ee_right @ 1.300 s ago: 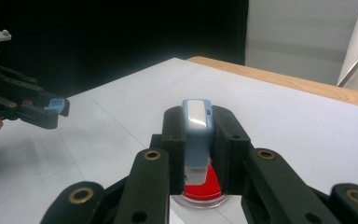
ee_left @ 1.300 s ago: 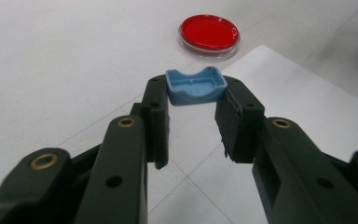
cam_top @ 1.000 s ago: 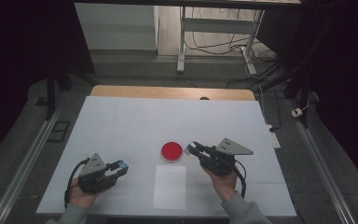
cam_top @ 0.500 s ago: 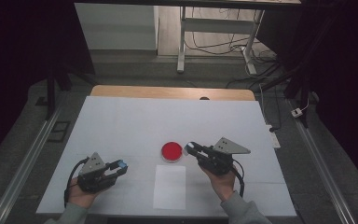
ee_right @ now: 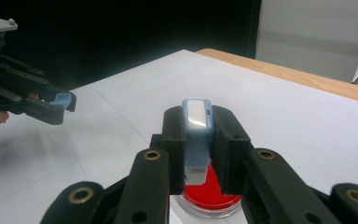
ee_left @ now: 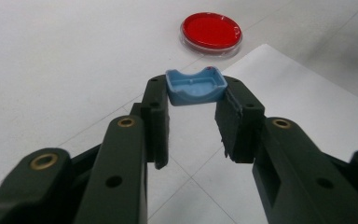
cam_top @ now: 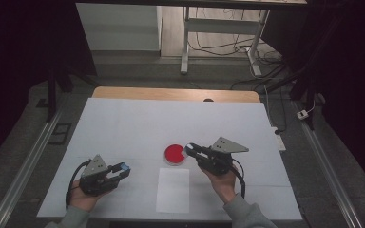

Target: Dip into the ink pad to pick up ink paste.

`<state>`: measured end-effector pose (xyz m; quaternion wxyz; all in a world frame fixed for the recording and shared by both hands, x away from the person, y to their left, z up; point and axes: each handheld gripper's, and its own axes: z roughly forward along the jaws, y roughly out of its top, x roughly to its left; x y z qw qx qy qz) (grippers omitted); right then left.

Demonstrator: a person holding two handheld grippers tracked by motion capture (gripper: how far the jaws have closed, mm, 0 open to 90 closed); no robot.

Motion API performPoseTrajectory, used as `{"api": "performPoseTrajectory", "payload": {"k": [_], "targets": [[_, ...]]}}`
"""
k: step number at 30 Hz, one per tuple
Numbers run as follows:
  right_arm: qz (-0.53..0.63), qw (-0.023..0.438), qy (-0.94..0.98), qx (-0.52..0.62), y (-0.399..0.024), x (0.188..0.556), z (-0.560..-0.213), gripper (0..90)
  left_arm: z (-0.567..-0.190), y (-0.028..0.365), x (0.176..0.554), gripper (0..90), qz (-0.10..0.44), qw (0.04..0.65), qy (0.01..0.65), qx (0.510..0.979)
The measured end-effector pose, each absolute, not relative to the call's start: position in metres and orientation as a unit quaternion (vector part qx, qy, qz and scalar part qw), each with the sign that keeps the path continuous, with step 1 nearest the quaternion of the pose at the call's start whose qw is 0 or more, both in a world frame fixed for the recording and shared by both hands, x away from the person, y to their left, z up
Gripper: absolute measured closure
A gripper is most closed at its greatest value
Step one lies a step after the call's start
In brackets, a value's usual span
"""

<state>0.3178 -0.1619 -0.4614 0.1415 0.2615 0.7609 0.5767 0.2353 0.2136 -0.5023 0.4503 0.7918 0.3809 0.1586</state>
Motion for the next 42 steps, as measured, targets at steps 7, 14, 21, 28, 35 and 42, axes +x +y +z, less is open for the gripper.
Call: {"api": "performPoseTrajectory", "payload": {"k": [7,14,21,28,35,42], "targets": [[0.572,0.139,0.766,0.26,-0.158,0.321,-0.462,75.4,-0.503,0.213,0.236,65.3,0.157,0.449,0.382,0.792],[0.566,0.138,0.772,0.254,-0.152,0.323,-0.463,75.4,-0.503,0.213,0.236,65.3,0.156,0.448,0.384,0.792],[0.56,0.136,0.777,0.253,-0.148,0.325,-0.463,75.4,-0.504,0.213,0.237,65.3,0.153,0.448,0.383,0.793],[0.553,0.129,0.784,0.252,-0.139,0.33,-0.467,75.4,-0.504,0.213,0.238,65.3,0.153,0.448,0.385,0.792],[0.535,0.127,0.797,0.249,-0.126,0.337,-0.474,75.4,-0.504,0.214,0.238,65.3,0.153,0.449,0.384,0.792],[0.511,0.137,0.81,0.254,-0.117,0.348,-0.483,75.4,-0.504,0.214,0.238,65.3,0.153,0.449,0.385,0.792]]}}
